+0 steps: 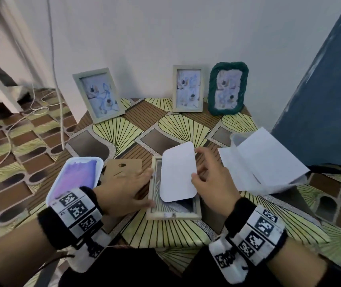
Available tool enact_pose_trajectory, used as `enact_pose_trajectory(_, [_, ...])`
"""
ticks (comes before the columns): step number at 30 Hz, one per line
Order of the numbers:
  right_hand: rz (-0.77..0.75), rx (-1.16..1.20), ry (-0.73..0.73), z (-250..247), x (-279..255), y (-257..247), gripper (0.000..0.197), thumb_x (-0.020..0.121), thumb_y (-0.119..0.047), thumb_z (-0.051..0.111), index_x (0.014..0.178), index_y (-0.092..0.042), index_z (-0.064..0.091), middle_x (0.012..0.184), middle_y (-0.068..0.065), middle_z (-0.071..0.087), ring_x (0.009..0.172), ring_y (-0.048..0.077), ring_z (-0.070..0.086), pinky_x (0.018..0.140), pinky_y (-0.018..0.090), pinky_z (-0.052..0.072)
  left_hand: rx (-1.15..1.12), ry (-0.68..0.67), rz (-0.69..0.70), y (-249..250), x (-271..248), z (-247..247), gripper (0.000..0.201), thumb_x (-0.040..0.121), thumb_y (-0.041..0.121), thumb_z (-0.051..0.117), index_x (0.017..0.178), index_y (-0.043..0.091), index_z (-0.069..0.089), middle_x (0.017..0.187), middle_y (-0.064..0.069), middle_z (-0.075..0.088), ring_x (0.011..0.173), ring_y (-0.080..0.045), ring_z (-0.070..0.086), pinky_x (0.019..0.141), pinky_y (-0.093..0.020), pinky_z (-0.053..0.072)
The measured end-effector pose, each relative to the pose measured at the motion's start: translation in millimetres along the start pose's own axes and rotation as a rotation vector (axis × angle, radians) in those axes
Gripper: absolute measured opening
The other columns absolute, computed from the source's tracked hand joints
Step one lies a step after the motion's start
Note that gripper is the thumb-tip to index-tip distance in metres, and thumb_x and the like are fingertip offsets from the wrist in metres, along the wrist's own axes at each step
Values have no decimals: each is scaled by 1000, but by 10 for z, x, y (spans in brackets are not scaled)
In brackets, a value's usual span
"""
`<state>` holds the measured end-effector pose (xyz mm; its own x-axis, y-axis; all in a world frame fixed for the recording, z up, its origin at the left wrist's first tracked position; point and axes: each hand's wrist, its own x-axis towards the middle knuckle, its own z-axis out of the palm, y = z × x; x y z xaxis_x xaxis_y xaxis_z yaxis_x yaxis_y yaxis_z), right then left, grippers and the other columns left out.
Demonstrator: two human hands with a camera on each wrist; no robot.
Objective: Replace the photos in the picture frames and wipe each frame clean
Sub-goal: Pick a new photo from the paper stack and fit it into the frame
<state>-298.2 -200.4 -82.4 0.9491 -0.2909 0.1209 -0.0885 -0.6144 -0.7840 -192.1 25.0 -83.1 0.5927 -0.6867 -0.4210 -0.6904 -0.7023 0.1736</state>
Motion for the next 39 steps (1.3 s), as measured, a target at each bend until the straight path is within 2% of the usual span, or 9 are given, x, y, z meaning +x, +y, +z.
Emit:
enact_pose_trajectory(6, [-62,-342,-171,77,-12,-24,34,87,-18,54,116,-4,63,75,2,58,76,19,56,68,32,45,1,68,34,-44,3,83,90,91,68,38,155,26,-10,163,11,-4,150,-6,1,122,-40,9])
enact_pose_trajectory(9, [-108,-464,-265,95,22,-58,19,87,-28,54,86,-10,59,74,0,54,75,22,52,61,32,37,7,81,49,-91,23,142,88,91,71,33,153,30,-14,160,17,-10,147,0,-8,123,-39,7])
enact_pose_trajectory(12, [-100,-589,-342,103,79,-68,30,88,-44,57,79,-16,50,80,-1,52,79,22,52,63,33,39,23,96,47,-115,47,169,88,90,73,31,152,32,-15,158,19,-12,146,2,-8,123,-40,8])
enact_pose_trajectory(20, [-247,-979,-357,112,150,-115,50,88,-69,45,97,-20,52,102,2,57,96,24,53,74,39,34,3,126,47,-116,45,143,90,88,72,38,155,32,-8,157,20,-10,148,0,-2,122,-41,13])
enact_pose_trajectory(23, [-328,-943,-405,99,196,-75,63,89,-65,46,134,-22,44,140,7,38,128,26,36,99,44,37,14,133,35,-89,41,127,90,88,72,39,155,33,-6,159,18,-7,148,-2,1,121,-40,14])
enact_pose_trajectory(26, [-365,-945,-558,105,252,-14,70,95,-61,36,154,-29,15,163,3,7,150,21,7,119,52,13,30,132,27,-54,38,128,89,88,72,38,155,31,-5,161,15,-3,149,-4,3,121,-41,16])
enact_pose_trajectory(29, [-323,-946,-629,88,269,60,71,95,-66,25,155,-35,3,164,-4,-6,151,15,-2,118,59,2,47,123,17,-42,28,110,90,88,73,37,155,30,-5,162,13,-2,150,-6,5,120,-42,19])
enact_pose_trajectory(34, [-318,-958,-622,67,255,100,82,84,-81,18,153,-40,1,164,-8,-6,151,13,0,113,60,13,77,132,10,-20,25,68,90,88,72,40,156,29,-1,163,11,2,149,-9,12,119,-41,22])
enact_pose_trajectory(39, [-307,-949,-653,78,289,108,90,78,-88,17,153,-41,-1,164,-9,-8,150,12,-4,114,63,5,75,138,8,-3,29,52,91,88,72,41,156,28,0,163,10,5,149,-9,13,118,-40,23])
